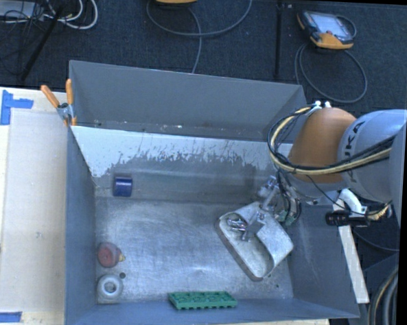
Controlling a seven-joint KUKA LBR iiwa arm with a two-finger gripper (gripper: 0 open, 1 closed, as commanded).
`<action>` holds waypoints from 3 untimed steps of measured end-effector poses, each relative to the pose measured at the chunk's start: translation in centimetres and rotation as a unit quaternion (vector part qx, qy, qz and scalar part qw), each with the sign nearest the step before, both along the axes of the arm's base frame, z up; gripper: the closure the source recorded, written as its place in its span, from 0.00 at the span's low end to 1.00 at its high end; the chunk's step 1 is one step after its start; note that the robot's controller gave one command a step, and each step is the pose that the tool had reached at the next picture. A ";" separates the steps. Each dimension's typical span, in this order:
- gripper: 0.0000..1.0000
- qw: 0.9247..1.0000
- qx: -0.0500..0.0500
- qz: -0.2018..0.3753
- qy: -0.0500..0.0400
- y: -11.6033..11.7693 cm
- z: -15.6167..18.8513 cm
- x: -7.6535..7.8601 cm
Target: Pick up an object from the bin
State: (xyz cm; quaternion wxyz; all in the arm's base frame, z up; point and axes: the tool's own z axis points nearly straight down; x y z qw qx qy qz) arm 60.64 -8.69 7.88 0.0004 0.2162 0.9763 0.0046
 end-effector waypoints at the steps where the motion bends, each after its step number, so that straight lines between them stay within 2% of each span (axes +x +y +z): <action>1: 0.00 0.998 -0.007 -0.059 0.002 0.5 -0.1 -0.3; 2: 1.00 0.998 -0.006 -0.058 0.003 0.6 -0.1 -0.3; 3: 1.00 0.998 -0.005 -0.058 0.001 0.6 1.0 -0.2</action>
Offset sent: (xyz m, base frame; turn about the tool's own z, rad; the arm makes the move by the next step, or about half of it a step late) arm -0.0058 0.0100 -0.0088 0.1203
